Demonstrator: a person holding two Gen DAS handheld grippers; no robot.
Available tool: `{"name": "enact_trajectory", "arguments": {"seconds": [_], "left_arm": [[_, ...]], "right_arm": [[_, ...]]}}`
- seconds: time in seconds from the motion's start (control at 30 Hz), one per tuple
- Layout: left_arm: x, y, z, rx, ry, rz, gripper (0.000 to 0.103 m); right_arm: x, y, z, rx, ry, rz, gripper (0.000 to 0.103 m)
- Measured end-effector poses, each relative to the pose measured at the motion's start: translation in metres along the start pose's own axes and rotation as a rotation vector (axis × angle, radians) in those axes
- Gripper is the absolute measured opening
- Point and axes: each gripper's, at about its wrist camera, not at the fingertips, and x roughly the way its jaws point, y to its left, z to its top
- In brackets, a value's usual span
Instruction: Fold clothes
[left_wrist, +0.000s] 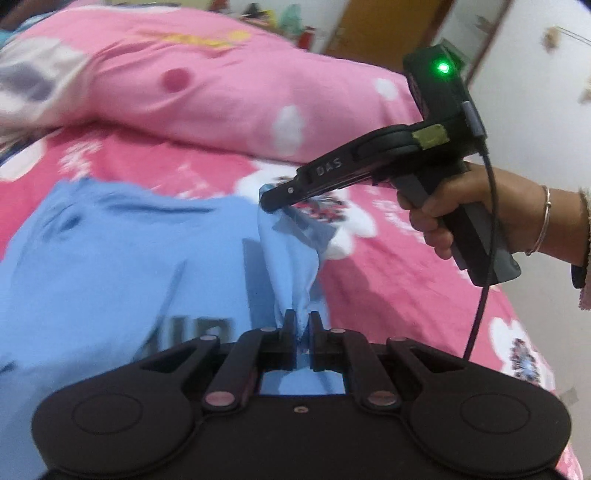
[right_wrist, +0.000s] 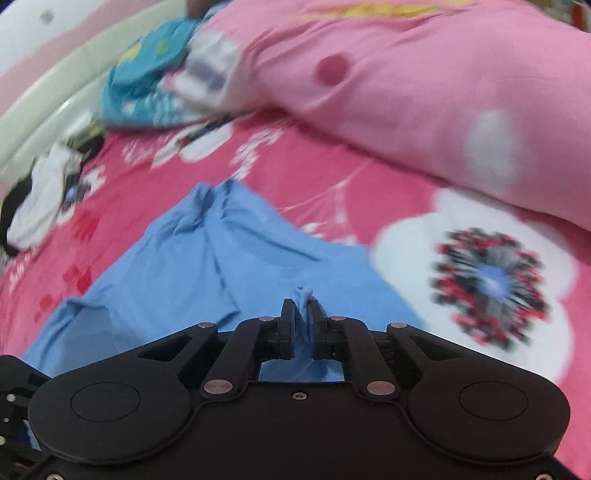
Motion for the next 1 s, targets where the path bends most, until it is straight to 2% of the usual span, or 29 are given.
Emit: {"name": "enact_trajectory", "arguments": {"seconds": [0.1, 0.2, 0.27, 0.3, 0.37, 0.4, 0.5, 0.6, 0.7, 0.83, 0.93, 1.0], "left_arm": [[0.004, 0.019, -0.007, -0.033, 0.023, 0.045, 0.006], [0.009, 0.033, -0.017, -0.022, 0.084, 0.102, 0.007], [0.005, 0.040, -0.022, -0.033, 0.107, 0.118, 0.010], [0.004, 0.041, -0.023, -0.033, 0.113, 0.125, 0.010], [-0.004, 0.044, -0.023, -0.023, 0.121, 0.139, 0.012], [-0.007, 0.046, -0.023, -0.021, 0.121, 0.142, 0.013], [-0.022, 0.048, -0.017, -0.003, 0.080, 0.168, 0.016], [-0.030, 0.049, -0.011, 0.001, 0.026, 0.177, 0.021], [-0.021, 0.043, 0.005, 0.022, -0.002, 0.141, 0.024], [0.017, 0.034, 0.023, 0.112, 0.041, 0.072, 0.026], [0.039, 0.033, 0.022, 0.154, 0.082, 0.077, 0.026], [0.046, 0.034, 0.017, 0.174, 0.107, 0.094, 0.026]], "right_arm": [[0.039, 0.018, 0.006, -0.045, 0.060, 0.021, 0.008], [0.062, 0.029, 0.006, -0.065, 0.093, 0.026, 0.013], [0.062, 0.031, 0.007, -0.045, 0.083, 0.033, 0.024], [0.058, 0.030, 0.009, -0.023, 0.063, 0.050, 0.026], [0.045, 0.024, 0.011, 0.026, 0.009, 0.075, 0.041], [0.038, 0.021, 0.012, 0.052, -0.020, 0.085, 0.043], [0.005, 0.006, 0.015, 0.139, -0.133, 0.094, 0.043], [-0.016, 0.002, 0.008, 0.127, -0.155, 0.031, 0.043], [-0.024, 0.003, -0.008, 0.082, -0.109, -0.021, 0.040], [-0.001, 0.020, -0.028, -0.072, 0.006, -0.069, 0.038], [0.024, 0.037, -0.027, -0.201, 0.036, -0.095, 0.038], [0.044, 0.048, -0.022, -0.266, 0.071, -0.096, 0.030]]}}
